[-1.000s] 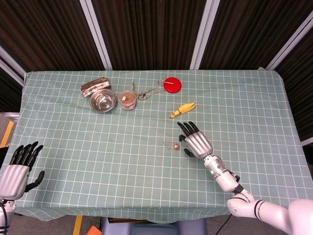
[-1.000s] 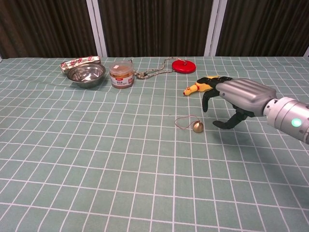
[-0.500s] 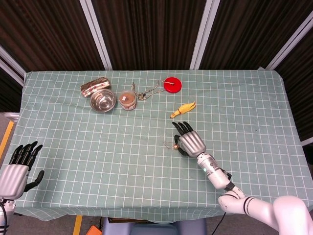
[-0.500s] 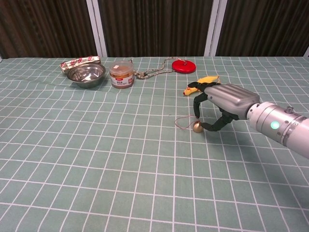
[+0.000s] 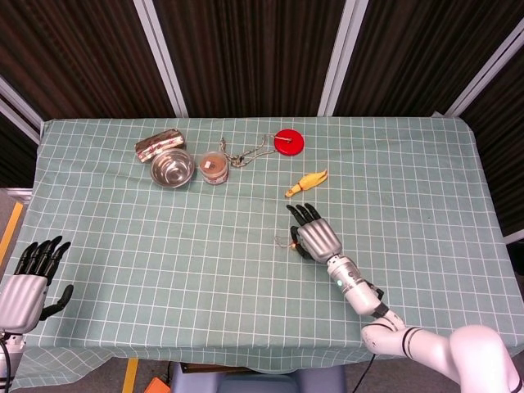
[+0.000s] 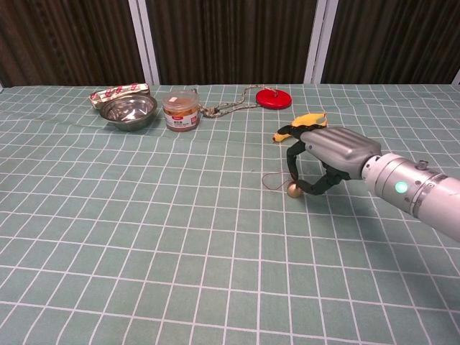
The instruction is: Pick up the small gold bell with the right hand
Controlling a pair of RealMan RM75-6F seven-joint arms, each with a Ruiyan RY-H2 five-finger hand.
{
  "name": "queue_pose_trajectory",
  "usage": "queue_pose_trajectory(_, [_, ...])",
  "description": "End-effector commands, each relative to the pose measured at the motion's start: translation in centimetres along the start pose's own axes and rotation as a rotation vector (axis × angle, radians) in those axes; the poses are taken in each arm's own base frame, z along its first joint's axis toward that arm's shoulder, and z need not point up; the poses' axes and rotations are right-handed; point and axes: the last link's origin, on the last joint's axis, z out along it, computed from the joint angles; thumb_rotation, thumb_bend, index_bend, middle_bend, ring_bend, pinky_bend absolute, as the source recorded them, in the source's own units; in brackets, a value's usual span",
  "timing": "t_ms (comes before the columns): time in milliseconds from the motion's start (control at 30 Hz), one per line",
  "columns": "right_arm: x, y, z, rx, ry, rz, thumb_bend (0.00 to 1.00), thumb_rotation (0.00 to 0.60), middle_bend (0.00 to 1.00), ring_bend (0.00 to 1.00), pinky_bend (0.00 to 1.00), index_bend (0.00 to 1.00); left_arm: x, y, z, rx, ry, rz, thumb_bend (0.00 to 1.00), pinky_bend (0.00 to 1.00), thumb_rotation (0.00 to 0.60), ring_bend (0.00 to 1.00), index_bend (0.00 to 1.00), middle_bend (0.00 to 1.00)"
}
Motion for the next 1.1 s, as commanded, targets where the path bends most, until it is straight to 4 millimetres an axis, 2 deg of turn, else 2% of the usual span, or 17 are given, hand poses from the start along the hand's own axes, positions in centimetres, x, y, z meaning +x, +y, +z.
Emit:
queue_pose_trajectory(33, [-0.1,0.0,0.0,0.001,-0.003,-0.002,0.51,0.600,0.13,0.00,0.00,0.68,0.0,0.0,0.0,0.001,0.001,0.000,0.41,0.00,0.600,0.00,0.00,0.00])
queue_pose_trajectory(267, [-0.2,0.0,-0.1,0.000,-0.001,-0.007,0.52,0.600,0.15,0.00,0.00,0.72,0.1,-0.1,0.0,0.002,0.004,-0.002,0.41,0.00,0.600,0.00,0.00,0.00])
queue_pose_trajectory(433, [0.1,-0.1,-0.2,0.005,0.018,0.001,0.58,0.600,0.16,0.00,0.00,0.75,0.2,-0.1,0.0,-0.001,0.007,-0.001,0.41,0.00,0.600,0.00,0.00,0.00])
queue_pose_trajectory(600, [1.0,-0.2,-0.5,0.012,0.048,0.029,0.60,0.600,0.17,0.00,0.00,0.77,0.2,-0.1,-0.1,-0.003,0.009,-0.004,0.41,0.00,0.600,0.00,0.00,0.00])
queue_pose_trajectory(767, [2.7,-1.5,-1.1,0.055,0.113,0.091,0.60,0.600,0.18,0.00,0.00,0.78,0.3,-0.1,-0.1,-0.003,0.012,-0.005,0.41,0.00,0.600,0.00,0.00,0.00])
queue_pose_trajectory(900, [3.3,-2.7,-0.9,0.084,0.114,0.092,0.60,0.600,0.18,0.00,0.00,0.78,0.2,0.0,0.0,-0.003,0.010,-0.004,0.41,0.00,0.600,0.00,0.00,0.00])
queue_pose_trajectory(967, [3.0,-1.7,-1.9,0.071,0.103,0.041,0.60,0.600,0.18,0.00,0.00,0.78,0.2,0.1,-0.1,-0.008,0.013,-0.003,0.41,0.00,0.600,0.00,0.00,0.00])
queue_pose_trajectory(1100, [3.2,1.0,-5.5,0.025,0.110,0.009,0.60,0.600,0.18,0.00,0.00,0.78,0.1,0.1,-0.3,-0.011,0.006,0.004,0.41,0.00,0.600,0.00,0.00,0.00])
